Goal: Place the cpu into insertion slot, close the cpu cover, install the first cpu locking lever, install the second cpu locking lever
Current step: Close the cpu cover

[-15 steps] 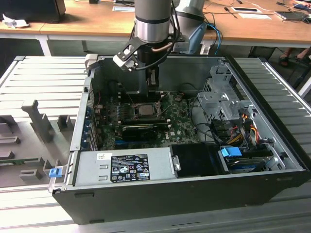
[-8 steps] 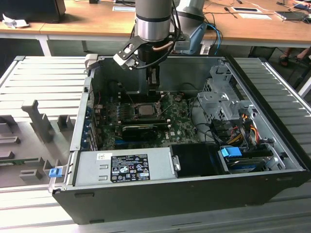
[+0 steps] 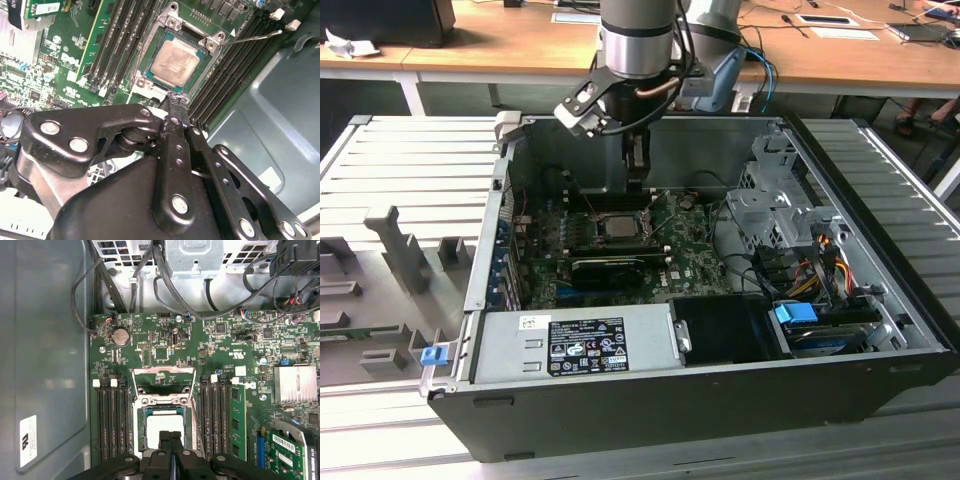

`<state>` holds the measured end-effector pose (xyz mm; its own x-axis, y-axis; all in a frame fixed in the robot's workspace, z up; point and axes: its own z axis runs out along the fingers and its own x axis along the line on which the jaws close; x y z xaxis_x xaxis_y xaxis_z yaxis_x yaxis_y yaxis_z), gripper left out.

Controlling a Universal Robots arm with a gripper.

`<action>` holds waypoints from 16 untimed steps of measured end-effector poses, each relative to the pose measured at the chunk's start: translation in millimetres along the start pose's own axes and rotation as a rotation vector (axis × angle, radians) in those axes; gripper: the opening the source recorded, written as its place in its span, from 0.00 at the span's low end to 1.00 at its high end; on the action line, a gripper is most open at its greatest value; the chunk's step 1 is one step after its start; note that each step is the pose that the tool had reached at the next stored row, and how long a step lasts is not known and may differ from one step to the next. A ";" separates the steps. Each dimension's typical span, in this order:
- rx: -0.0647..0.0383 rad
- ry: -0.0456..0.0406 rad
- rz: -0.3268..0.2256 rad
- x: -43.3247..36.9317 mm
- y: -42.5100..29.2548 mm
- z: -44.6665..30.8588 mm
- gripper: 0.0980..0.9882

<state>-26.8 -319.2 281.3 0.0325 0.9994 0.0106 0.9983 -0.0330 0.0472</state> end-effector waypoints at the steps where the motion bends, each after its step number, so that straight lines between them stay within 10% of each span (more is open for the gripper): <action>1: 0.000 0.0002 0.000 0.1 0.8 -0.1 0.01; 16: 0.000 0.0012 0.000 1.3 40.0 1.7 0.01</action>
<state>13.3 -319.1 281.6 0.0325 0.9994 0.0119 0.9984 -0.0330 0.0468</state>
